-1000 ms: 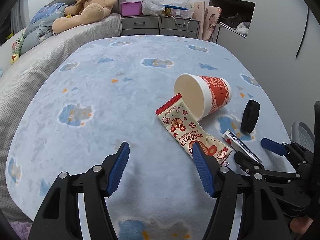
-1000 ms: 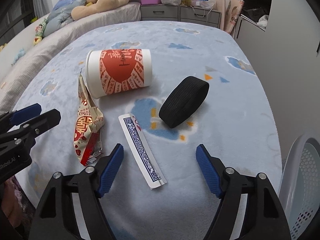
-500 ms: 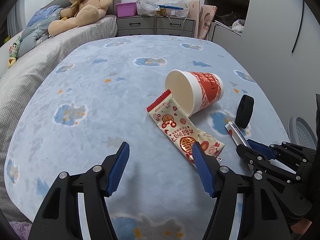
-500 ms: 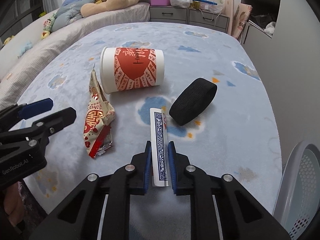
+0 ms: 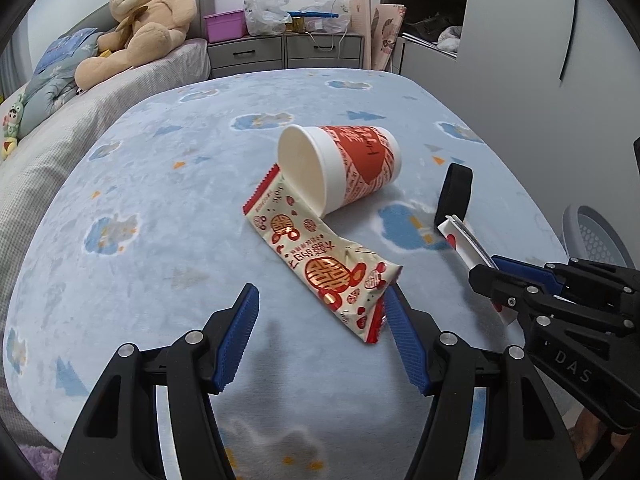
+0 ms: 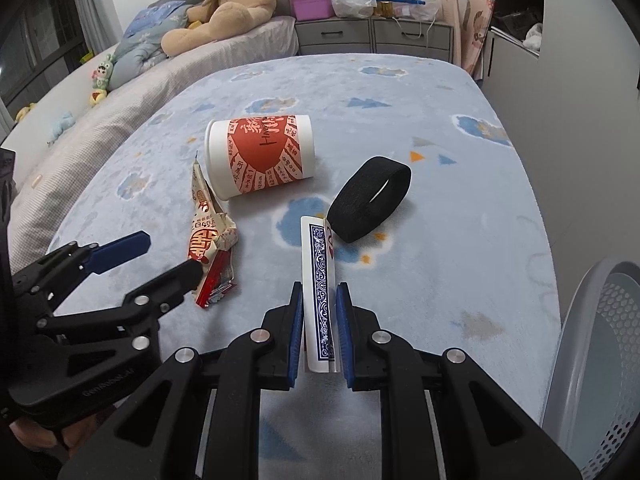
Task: Collect trash
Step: 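Grasp the small white tube with the right gripper while the left gripper grasps the snack wrapper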
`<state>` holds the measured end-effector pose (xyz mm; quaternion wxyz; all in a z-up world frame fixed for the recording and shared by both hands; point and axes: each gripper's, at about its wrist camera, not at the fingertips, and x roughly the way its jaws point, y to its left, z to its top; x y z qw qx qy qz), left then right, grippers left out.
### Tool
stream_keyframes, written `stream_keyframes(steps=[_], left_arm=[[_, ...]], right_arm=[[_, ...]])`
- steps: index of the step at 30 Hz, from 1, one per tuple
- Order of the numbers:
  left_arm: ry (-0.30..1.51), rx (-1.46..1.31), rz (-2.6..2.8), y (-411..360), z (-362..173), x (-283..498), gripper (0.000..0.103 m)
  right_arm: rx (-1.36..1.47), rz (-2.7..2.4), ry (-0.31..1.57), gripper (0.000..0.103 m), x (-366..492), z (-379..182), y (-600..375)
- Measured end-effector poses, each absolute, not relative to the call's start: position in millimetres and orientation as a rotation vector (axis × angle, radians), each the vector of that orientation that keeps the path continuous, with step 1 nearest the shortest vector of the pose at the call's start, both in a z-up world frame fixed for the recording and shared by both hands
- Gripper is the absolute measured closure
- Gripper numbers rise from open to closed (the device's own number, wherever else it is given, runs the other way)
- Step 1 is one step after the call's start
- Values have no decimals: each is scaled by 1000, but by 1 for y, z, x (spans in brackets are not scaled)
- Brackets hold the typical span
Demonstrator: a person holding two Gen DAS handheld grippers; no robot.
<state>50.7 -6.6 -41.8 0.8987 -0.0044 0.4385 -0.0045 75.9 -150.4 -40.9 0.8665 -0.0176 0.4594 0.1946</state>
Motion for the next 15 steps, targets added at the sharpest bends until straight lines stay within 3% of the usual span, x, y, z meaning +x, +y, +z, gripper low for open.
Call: stream_keyframes(steps=[13,15], left_arm=[[931,23,-8,-22,-56,67,41],[934,16,-14,-23,-57,69,48]], right_arm=[[24,424,973,86,77,-37,-163],[27,426,975,86,77,-37,-164]])
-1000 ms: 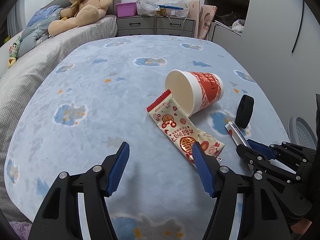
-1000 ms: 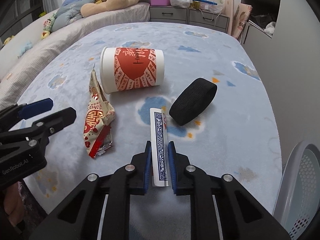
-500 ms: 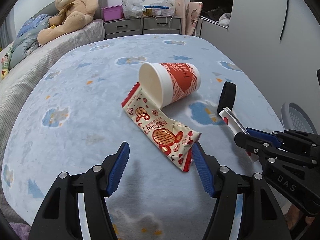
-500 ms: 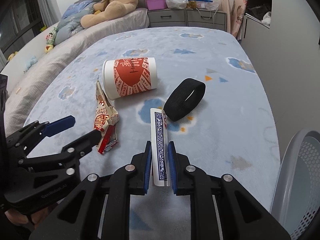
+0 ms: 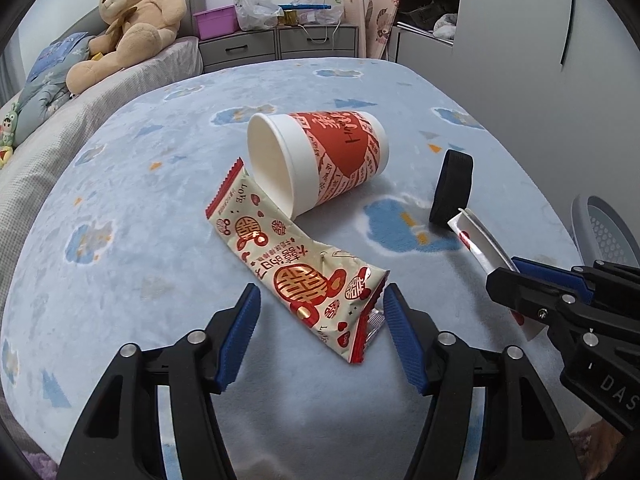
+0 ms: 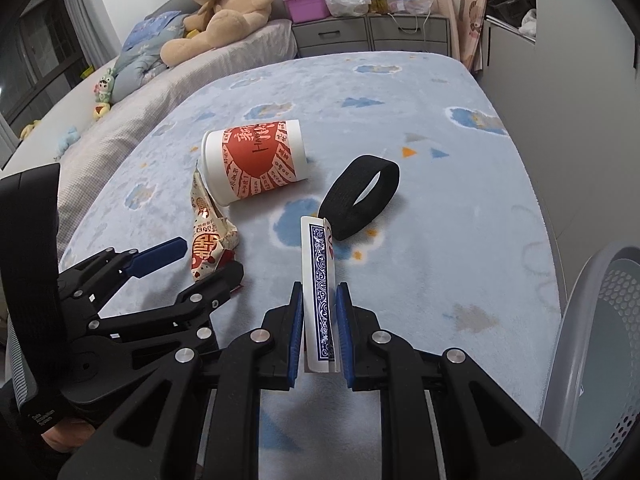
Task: Collect trash
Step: 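Grasp the small white tube with the right gripper while the left gripper grasps the snack wrapper, then carry the wrapper and tube over the wastebasket and open both grippers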
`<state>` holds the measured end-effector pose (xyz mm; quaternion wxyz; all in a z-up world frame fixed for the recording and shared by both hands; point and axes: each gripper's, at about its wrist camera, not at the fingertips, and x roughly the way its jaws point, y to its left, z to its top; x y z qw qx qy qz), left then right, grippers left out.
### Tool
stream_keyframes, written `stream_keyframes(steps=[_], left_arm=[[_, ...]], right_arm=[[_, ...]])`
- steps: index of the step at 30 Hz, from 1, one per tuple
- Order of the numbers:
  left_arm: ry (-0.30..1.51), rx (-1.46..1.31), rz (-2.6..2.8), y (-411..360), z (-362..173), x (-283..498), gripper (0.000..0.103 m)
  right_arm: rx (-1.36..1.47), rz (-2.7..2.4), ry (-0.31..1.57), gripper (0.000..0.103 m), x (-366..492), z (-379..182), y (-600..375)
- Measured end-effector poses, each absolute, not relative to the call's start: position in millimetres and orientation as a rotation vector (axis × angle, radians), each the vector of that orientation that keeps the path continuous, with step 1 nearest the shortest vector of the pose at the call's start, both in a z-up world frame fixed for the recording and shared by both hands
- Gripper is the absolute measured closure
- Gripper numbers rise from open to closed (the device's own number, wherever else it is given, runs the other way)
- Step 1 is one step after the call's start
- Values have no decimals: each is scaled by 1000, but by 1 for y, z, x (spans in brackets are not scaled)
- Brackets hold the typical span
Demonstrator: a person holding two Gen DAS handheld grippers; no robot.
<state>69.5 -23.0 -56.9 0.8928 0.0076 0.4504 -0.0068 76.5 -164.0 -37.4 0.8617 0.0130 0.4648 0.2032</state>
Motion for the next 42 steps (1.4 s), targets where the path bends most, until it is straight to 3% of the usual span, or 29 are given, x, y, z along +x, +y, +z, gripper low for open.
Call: stream_keyframes(steps=[12,28,42], left_arm=[[935,-44,-52,-13,-49,61,77],[877,-25,-111,-28,-23,24,79],[869,86,-321,-121,-12,27,79]], right_arm=[[32,428,966,86,75,-35,-166],[69,354,924,86,50,-22,-212],[178,194,879,86,24,-16,-301]])
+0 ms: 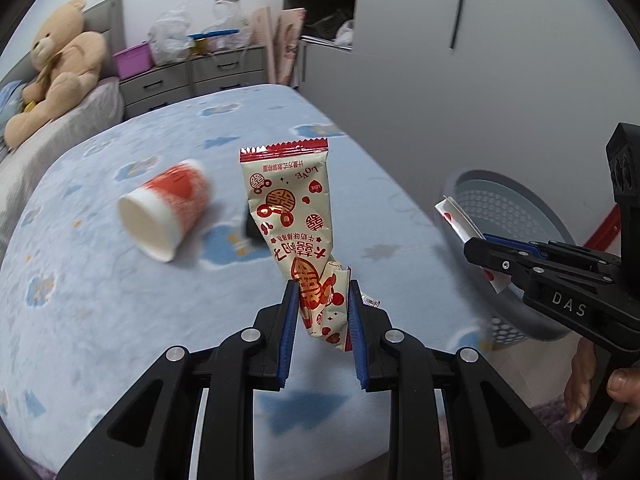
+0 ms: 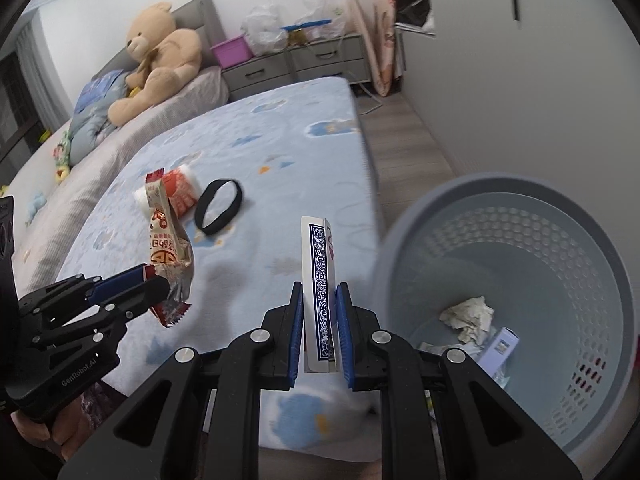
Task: Collect trash
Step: 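Carry the wrapper and tube over the wastebasket and open both grippers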
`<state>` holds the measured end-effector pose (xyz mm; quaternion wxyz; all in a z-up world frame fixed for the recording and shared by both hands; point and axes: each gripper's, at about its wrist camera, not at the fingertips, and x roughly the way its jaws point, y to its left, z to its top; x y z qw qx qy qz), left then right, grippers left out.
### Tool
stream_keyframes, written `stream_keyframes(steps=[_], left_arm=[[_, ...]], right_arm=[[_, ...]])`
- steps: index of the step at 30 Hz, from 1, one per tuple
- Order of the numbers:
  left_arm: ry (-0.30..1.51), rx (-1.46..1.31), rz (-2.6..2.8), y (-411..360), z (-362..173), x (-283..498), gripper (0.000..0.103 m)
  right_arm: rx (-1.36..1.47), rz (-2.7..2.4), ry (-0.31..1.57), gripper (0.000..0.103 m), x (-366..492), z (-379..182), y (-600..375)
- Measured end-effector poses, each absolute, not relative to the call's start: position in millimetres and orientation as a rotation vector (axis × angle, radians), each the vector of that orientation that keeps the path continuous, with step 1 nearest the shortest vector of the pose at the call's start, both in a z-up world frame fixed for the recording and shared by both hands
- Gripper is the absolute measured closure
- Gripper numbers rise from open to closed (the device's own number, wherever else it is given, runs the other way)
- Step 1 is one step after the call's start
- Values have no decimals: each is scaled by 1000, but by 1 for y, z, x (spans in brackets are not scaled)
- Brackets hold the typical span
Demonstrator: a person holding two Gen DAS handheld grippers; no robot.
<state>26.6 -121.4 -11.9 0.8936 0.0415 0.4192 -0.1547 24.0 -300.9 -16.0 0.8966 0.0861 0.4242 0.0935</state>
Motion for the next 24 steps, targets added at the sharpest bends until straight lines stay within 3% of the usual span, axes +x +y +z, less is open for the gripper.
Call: stream_keyframes(steps=[24], left_arm=[[874,232,-679,-281,-15,70,79]], right_arm=[[349,-154,832,86,-4,-13,-419]])
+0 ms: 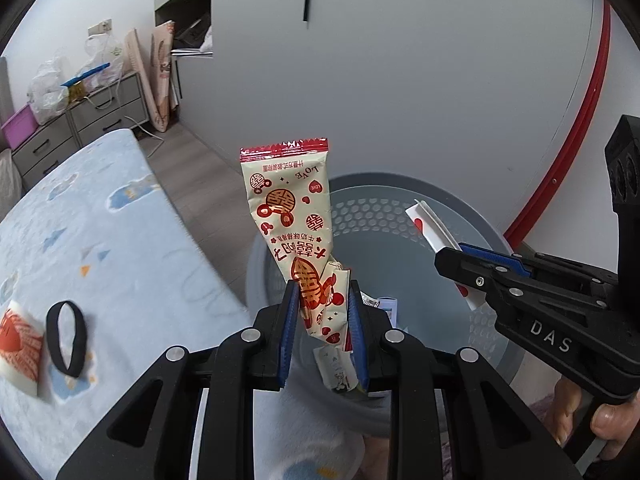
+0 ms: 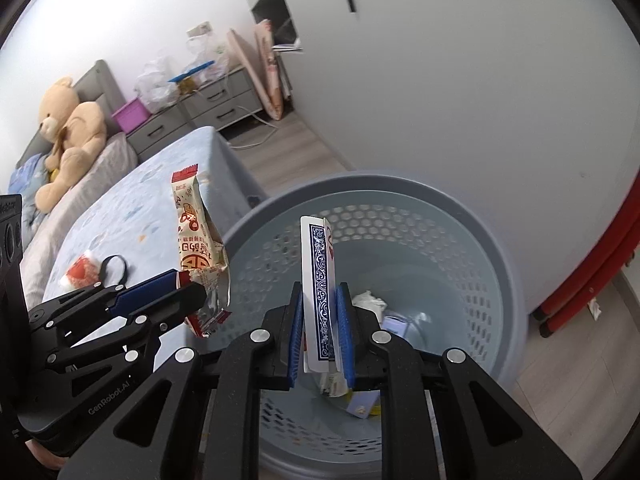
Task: Collect trash
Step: 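Carry the wrapper and tube over the wastebasket and open both grippers, then hold both open grippers above the wastebasket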
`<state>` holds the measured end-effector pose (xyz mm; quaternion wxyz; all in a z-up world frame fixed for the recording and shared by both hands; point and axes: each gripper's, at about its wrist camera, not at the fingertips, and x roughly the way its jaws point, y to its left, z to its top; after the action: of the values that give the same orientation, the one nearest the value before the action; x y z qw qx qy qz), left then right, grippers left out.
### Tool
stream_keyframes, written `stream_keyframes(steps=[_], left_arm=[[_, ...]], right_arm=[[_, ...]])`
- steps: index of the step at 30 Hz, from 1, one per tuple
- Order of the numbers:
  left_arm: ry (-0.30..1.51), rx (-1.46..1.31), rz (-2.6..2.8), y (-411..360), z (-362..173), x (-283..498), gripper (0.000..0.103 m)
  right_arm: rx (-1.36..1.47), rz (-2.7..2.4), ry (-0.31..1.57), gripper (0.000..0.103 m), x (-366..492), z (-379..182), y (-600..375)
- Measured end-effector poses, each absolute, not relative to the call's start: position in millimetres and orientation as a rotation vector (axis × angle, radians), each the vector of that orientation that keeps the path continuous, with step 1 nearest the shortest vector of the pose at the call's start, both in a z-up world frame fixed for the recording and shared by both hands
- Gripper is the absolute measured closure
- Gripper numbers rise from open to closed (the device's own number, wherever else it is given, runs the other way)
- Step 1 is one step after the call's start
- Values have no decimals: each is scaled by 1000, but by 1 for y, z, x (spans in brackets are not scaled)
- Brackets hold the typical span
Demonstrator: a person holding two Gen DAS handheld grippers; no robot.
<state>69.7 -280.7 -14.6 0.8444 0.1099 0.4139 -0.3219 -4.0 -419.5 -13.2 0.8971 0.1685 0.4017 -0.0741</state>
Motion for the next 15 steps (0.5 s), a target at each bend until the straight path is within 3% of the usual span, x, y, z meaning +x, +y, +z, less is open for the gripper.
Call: stream_keyframes(steps=[9,15], left_arm=[[898,266,-721,-299,-24,75,79],[896,261,-719,-302,-24,76,62]], right_arm=[[384,-216,848,86,-2,-16,-435],[387,-240,834,80,-7,-15,-440]])
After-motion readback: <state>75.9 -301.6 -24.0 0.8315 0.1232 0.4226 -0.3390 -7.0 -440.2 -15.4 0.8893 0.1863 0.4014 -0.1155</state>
